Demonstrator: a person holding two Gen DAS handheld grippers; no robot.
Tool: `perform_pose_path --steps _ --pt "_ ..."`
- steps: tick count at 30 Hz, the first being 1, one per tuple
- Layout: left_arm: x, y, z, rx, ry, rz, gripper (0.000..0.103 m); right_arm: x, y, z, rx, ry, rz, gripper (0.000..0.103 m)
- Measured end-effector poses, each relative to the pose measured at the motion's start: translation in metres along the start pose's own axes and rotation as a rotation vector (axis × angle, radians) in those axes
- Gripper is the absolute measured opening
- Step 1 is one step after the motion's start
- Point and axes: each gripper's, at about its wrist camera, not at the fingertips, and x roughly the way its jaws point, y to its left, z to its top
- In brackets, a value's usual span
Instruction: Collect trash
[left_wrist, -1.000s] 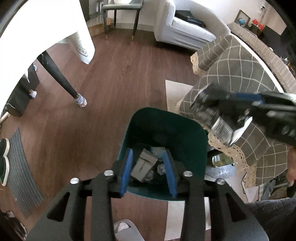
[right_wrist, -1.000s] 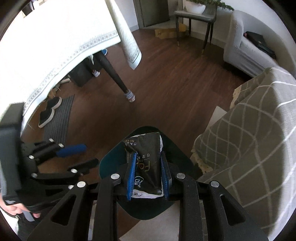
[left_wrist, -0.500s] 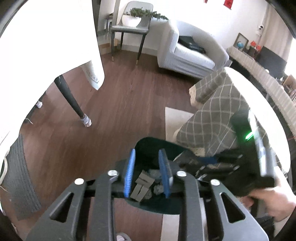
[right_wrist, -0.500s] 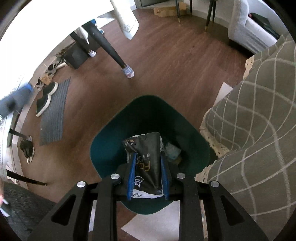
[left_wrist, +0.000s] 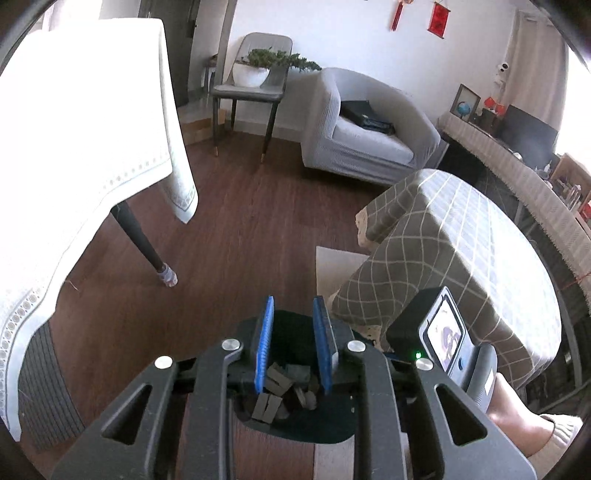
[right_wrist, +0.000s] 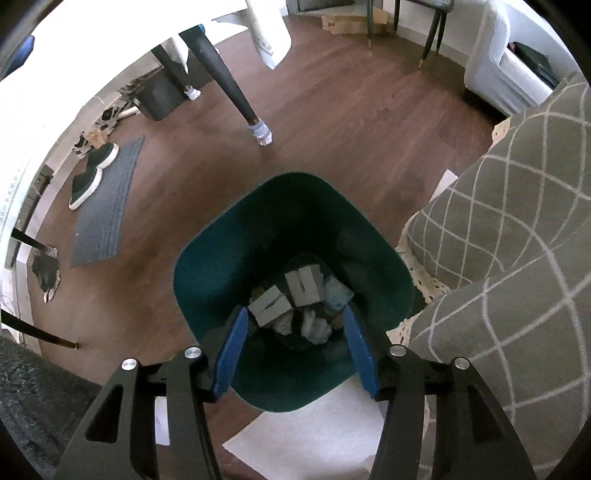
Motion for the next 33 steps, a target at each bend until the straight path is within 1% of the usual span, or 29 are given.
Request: perform_pose_path --steps 2,4,7,9,12,15,16,17,18,20,21,22,23,25,27,29,30,31,33 --pt "-0.005 -0.004 0.004 0.012 -0.013 0.007 0.023 -0.01 0.0 0.001 -0.004 -0.026 0.005 0.054" --pt "-0.01 -0.007 0.007 0.014 -0.026 0.018 0.023 -0.026 0.003 0.001 -0.013 -0.065 0.009 0.051" --pt "-0.015 -0.009 0.011 0.012 -0.033 0.017 0.023 -0.055 0.005 0.002 -0.022 -0.134 0.012 0.049" --pt "-0.02 -0.013 0.014 0.023 -0.048 0.02 0.023 -0.081 0.004 0.003 -0.029 -0.196 -0.007 0.048" --pt "-0.03 -0.02 0.017 0.034 -0.077 0.016 0.031 -0.12 -0.001 -0.001 -0.036 -0.288 -0.049 0.048" --pt "-0.04 -0.032 0.019 0.038 -0.108 -0.011 0.043 -0.163 -0.017 -0.011 0.008 -0.394 -0.092 0.048" --pt "-0.044 -0.037 0.019 0.044 -0.123 -0.009 0.051 -0.174 -0.021 -0.015 0.024 -0.422 -0.107 0.048" --pt "-0.048 -0.042 0.018 0.052 -0.138 0.0 0.056 -0.185 -0.027 -0.021 0.039 -0.451 -0.122 0.048" --pt "-0.05 -0.045 0.018 0.057 -0.148 0.003 0.058 -0.198 -0.033 -0.028 0.058 -0.488 -0.15 0.049" --pt "-0.058 -0.054 0.015 0.056 -0.177 -0.006 0.067 -0.219 -0.047 -0.046 0.103 -0.535 -0.197 0.058" --pt "-0.062 -0.058 0.012 0.054 -0.192 -0.008 0.07 -0.225 -0.053 -0.053 0.121 -0.545 -0.201 0.059" --pt "-0.065 -0.061 0.008 0.055 -0.206 -0.005 0.075 -0.235 -0.06 -0.065 0.141 -0.556 -0.211 0.063" --pt "-0.07 -0.064 0.001 0.06 -0.224 -0.005 0.079 -0.24 -0.064 -0.073 0.15 -0.56 -0.226 0.07" --pt "-0.074 -0.071 -0.013 0.071 -0.233 0.014 0.086 -0.252 -0.074 -0.097 0.173 -0.572 -0.277 0.075" --pt "-0.074 -0.075 -0.025 0.083 -0.225 0.036 0.086 -0.26 -0.088 -0.118 0.215 -0.575 -0.305 0.08" --pt "-0.074 -0.08 -0.037 0.104 -0.216 0.048 0.091 -0.266 -0.099 -0.136 0.254 -0.577 -0.322 0.085" --pt "-0.075 -0.082 -0.041 0.108 -0.211 0.05 0.091 -0.269 -0.104 -0.148 0.273 -0.585 -0.331 0.087" --pt "-0.075 -0.084 -0.046 0.11 -0.211 0.041 0.091 -0.272 -0.107 -0.157 0.284 -0.593 -0.34 0.091" --pt "-0.076 -0.086 -0.053 0.112 -0.215 0.023 0.091 -0.275 -0.107 -0.172 0.293 -0.601 -0.353 0.092"
